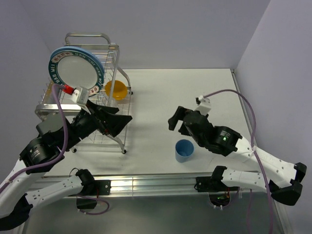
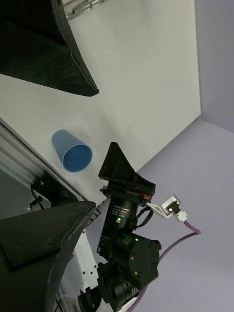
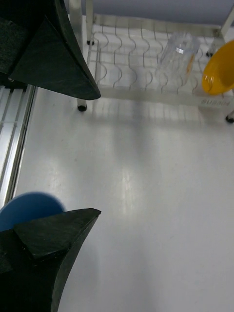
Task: Load the mixed dishes into the dish rack
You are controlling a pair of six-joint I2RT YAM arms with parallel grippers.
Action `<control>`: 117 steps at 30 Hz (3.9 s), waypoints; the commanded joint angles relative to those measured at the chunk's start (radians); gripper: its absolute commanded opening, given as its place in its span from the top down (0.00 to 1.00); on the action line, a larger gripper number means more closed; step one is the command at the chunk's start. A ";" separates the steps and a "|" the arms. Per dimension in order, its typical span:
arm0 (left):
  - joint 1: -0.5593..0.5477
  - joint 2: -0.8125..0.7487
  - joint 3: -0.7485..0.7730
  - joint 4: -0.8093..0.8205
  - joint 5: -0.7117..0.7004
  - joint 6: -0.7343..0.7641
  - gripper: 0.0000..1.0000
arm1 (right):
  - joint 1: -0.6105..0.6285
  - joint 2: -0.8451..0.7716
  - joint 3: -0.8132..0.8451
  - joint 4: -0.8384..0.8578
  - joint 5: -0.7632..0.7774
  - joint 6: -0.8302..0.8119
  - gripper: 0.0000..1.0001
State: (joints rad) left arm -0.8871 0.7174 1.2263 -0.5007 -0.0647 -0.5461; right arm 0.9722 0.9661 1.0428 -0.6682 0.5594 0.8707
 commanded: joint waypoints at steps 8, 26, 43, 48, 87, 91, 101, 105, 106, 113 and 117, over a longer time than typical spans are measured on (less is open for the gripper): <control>-0.003 0.030 -0.053 0.079 0.117 -0.060 0.06 | -0.026 -0.191 -0.254 -0.310 0.071 0.356 0.00; -0.003 0.146 -0.099 0.125 0.232 -0.063 0.09 | -0.023 -0.231 -0.507 -0.117 -0.085 0.390 0.72; -0.076 0.313 -0.123 0.165 0.200 -0.072 0.12 | 0.083 0.098 0.020 -0.145 0.080 0.056 1.00; -0.107 0.338 -0.105 0.133 0.082 -0.071 0.13 | 0.143 0.151 0.098 -0.145 0.106 0.060 1.00; -0.141 0.081 -0.333 0.528 -0.126 0.221 1.00 | 0.342 -0.486 -0.090 0.067 -0.009 0.312 0.00; -0.141 0.005 -0.381 0.664 -0.078 0.291 1.00 | 0.341 -0.491 -0.101 0.194 -0.001 0.369 0.00; -0.141 -0.072 -0.441 0.824 0.055 0.377 1.00 | 0.318 -0.411 -0.109 0.495 -0.035 0.459 0.00; -0.141 -0.094 -0.458 0.876 0.092 0.373 1.00 | 0.277 -0.369 -0.089 0.512 -0.070 0.498 0.02; -0.141 -0.098 -0.461 0.886 0.097 0.371 1.00 | 0.267 -0.348 -0.084 0.516 -0.102 0.502 0.02; -0.141 -0.116 -0.459 0.893 0.111 0.376 1.00 | 0.174 -0.279 -0.106 0.608 -0.217 0.539 0.05; -0.139 -0.116 -0.464 0.900 0.123 0.379 1.00 | 0.143 -0.262 -0.122 0.660 -0.239 0.550 0.10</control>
State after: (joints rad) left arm -1.0286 0.6098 0.7609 0.3283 0.0261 -0.1791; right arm 1.1381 0.6975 0.9276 -0.0978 0.3618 1.3964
